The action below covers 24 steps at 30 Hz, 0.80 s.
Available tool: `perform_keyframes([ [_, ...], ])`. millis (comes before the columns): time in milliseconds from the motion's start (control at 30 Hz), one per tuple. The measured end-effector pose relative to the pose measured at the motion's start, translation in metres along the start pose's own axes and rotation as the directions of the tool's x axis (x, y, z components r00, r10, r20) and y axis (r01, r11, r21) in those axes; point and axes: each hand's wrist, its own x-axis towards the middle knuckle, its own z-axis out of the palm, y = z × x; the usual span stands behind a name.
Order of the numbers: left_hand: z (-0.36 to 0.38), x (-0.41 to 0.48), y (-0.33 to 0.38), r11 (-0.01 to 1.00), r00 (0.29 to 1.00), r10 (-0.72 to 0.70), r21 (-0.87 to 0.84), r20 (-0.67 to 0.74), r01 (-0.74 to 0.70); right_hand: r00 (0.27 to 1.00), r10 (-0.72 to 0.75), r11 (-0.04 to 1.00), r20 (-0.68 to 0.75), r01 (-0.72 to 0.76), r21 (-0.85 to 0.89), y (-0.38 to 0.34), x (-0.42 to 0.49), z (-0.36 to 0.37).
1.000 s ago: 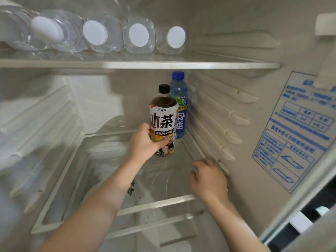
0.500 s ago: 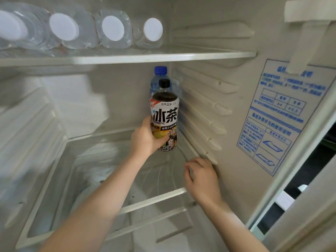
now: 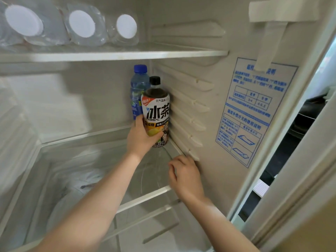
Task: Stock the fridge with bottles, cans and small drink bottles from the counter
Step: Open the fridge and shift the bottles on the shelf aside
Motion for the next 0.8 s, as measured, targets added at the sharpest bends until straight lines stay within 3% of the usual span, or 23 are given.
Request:
perform_keyframes([
  [533,0.003,-0.001,-0.008,0.993,0.997,-0.023,-0.114,0.071,0.031,0.999,-0.025,0.999,-0.026,0.026,0.025,0.001,0.0,-0.001],
  [700,-0.007,0.002,-0.016,0.984,0.984,-0.085,-0.144,0.156,0.108,0.999,-0.041,0.999,-0.035,0.042,0.031,0.003,0.0,0.002],
  [800,-0.02,0.002,-0.013,0.982,0.987,-0.115,-0.134,0.116,0.13,0.999,-0.031,0.999,-0.03,0.032,0.028,0.005,0.0,0.004],
])
